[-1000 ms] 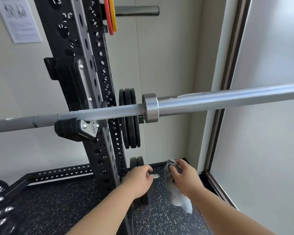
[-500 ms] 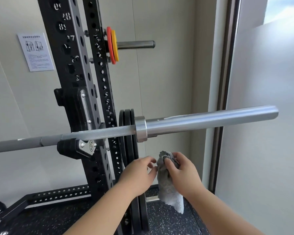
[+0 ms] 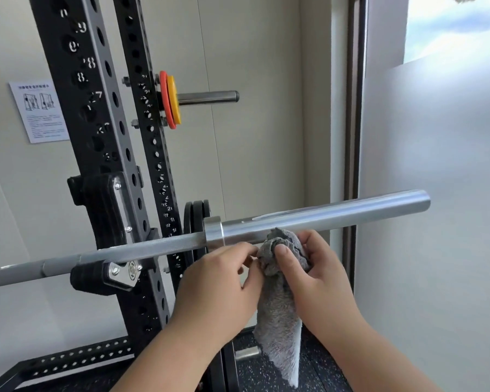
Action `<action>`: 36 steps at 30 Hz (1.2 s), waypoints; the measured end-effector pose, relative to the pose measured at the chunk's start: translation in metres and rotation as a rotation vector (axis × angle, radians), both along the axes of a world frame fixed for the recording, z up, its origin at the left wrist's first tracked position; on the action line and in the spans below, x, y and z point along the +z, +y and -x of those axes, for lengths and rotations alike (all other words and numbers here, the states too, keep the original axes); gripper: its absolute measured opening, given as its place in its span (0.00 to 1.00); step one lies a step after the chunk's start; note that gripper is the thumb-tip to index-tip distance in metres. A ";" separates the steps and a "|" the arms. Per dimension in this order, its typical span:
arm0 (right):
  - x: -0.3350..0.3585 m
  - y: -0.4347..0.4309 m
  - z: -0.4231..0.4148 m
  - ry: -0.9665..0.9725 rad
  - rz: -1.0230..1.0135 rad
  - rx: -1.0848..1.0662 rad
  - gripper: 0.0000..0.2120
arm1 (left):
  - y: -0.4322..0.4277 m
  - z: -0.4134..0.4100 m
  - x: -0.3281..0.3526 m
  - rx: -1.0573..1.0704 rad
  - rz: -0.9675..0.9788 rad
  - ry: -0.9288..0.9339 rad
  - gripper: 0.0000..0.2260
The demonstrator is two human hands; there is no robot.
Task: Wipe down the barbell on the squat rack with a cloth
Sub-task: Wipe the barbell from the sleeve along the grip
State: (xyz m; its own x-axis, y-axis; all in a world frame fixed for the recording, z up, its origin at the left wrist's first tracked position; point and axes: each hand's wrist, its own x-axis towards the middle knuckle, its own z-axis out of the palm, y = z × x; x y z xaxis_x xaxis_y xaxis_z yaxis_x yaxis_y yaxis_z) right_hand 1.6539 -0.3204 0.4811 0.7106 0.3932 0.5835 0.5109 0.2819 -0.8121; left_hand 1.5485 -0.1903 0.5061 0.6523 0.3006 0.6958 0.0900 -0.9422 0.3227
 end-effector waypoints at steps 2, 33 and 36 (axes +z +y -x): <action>-0.001 0.000 -0.003 0.007 0.004 -0.037 0.08 | 0.007 0.002 0.012 0.018 -0.062 -0.129 0.06; 0.000 0.050 -0.091 -0.835 0.231 -0.697 0.19 | 0.084 -0.039 0.024 0.263 -0.207 0.039 0.23; 0.002 0.059 -0.075 -0.735 0.231 -0.697 0.17 | 0.084 -0.039 0.023 0.265 -0.230 0.034 0.21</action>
State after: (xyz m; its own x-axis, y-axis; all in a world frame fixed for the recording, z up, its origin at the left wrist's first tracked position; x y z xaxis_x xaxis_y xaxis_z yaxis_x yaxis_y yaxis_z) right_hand 1.7287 -0.2613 0.4828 0.3229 0.1889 0.9274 0.8916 -0.3894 -0.2311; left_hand 1.5878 -0.1066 0.5293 0.5968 0.3005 0.7440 0.3486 -0.9323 0.0970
